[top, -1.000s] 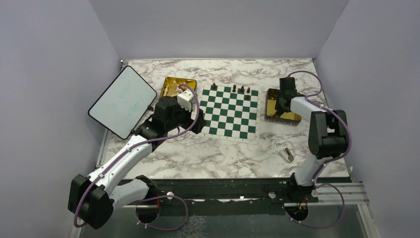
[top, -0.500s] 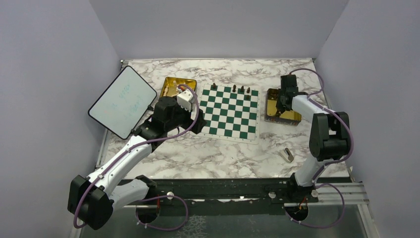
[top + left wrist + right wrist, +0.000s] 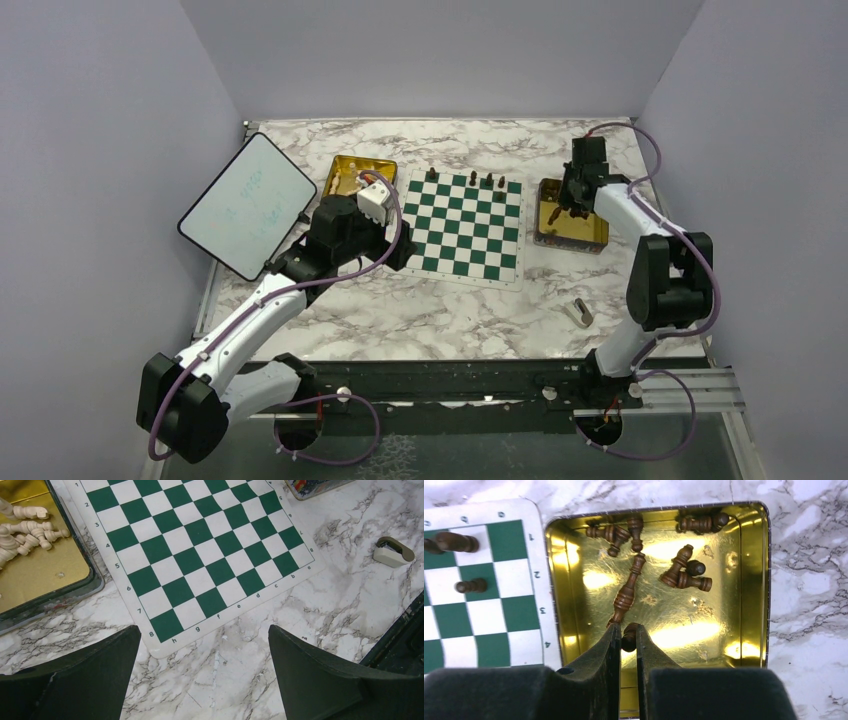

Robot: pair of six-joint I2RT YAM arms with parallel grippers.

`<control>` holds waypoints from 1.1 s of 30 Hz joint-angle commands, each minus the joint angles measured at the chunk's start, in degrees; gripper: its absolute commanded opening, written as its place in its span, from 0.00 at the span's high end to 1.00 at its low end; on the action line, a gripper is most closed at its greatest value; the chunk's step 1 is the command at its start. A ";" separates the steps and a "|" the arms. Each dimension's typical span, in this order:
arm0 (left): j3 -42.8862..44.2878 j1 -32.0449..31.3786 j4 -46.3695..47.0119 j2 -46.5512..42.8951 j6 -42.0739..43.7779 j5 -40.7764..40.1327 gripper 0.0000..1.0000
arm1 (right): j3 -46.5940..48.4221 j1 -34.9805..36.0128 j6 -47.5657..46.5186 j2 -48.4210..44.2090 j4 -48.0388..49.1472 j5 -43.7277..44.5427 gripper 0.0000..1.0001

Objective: Set up the chess pieces on the board
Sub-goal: Pick up the chess piece from the storage box, then place the chess piece on the chessboard.

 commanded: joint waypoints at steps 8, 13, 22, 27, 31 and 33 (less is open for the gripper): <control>-0.41 -0.19 1.45 -0.59 0.25 -1.19 0.01 | 7.02 3.74 0.90 -3.75 -1.60 -5.34 0.92; -0.32 -0.19 1.41 -0.86 0.33 -1.21 0.01 | 10.89 7.78 0.90 -1.32 -1.45 -4.70 0.92; -0.32 -0.19 1.41 -1.26 0.33 -1.12 0.01 | 16.53 15.51 2.94 8.12 3.33 -5.42 0.91; -0.35 -0.19 1.45 -1.45 0.33 -1.26 0.01 | 20.57 18.20 3.42 14.22 4.94 -5.50 0.91; -0.32 -0.19 1.41 -1.62 0.33 -1.12 0.01 | 23.25 18.91 3.93 18.30 5.04 -5.15 0.91; -0.32 -0.19 1.41 -1.76 0.33 -1.07 0.01 | 23.84 18.93 4.18 19.98 5.30 -4.98 0.91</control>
